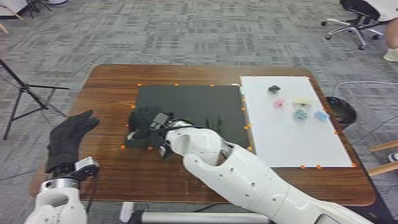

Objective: Arrange flowers

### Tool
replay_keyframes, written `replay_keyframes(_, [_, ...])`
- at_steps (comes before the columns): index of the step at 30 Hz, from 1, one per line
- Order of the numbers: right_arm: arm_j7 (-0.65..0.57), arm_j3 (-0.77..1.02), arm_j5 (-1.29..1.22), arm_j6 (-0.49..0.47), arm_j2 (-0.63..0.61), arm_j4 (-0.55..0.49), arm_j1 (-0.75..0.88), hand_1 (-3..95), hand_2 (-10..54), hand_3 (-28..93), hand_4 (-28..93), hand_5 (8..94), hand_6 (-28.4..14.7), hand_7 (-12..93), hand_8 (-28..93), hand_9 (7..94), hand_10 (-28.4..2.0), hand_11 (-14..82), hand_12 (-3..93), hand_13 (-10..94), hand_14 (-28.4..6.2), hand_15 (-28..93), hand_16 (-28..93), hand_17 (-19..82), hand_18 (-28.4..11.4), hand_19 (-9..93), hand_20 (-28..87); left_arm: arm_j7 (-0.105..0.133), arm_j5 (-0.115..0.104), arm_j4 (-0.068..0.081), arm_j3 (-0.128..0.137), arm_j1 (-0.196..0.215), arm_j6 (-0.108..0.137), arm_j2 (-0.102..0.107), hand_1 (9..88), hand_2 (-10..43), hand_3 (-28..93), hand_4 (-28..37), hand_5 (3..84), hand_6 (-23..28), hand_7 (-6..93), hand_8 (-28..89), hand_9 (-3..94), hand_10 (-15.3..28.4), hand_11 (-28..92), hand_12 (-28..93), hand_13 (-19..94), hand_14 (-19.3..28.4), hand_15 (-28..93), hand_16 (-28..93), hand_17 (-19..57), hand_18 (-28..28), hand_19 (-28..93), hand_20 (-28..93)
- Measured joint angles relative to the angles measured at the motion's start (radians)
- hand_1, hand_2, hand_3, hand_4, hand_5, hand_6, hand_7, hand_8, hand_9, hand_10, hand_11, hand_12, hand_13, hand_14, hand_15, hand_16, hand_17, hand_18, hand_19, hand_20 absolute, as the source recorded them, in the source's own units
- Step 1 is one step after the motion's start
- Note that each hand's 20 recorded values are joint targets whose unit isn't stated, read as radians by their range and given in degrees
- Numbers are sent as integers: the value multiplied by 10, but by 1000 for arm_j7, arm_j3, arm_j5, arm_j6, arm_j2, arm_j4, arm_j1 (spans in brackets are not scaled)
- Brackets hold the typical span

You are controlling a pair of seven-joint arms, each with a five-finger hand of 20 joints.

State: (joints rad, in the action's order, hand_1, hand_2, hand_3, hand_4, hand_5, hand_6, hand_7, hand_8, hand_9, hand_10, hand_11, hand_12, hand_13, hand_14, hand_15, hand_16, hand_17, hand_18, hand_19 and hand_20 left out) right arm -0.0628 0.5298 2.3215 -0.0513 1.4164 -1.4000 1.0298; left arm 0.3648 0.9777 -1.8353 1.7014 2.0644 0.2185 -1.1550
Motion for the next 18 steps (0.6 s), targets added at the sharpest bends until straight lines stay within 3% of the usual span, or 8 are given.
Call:
replay_keyframes(15, [-53,-53,-58,18,-35,-18,-46,425,-44,638,-142,553,-2,154,-78,588,-115,80,114,864,-34,445,316,564,-110,881,397,1,0,-1,1,1,0,0,217,122,710,-283,538,12,163,-75,555,144,216,147,463,173,175,26,113,114,72,212])
replay_keyframes(18, [-69,-76,-112,39,-59,-45,-65,370,-5,619,-136,586,-7,154,-76,619,-119,85,118,864,-43,446,314,558,-119,882,400,1,0,-2,3,4,0,0,217,119,710,-283,537,12,163,-75,555,144,217,147,463,173,175,26,113,114,72,212])
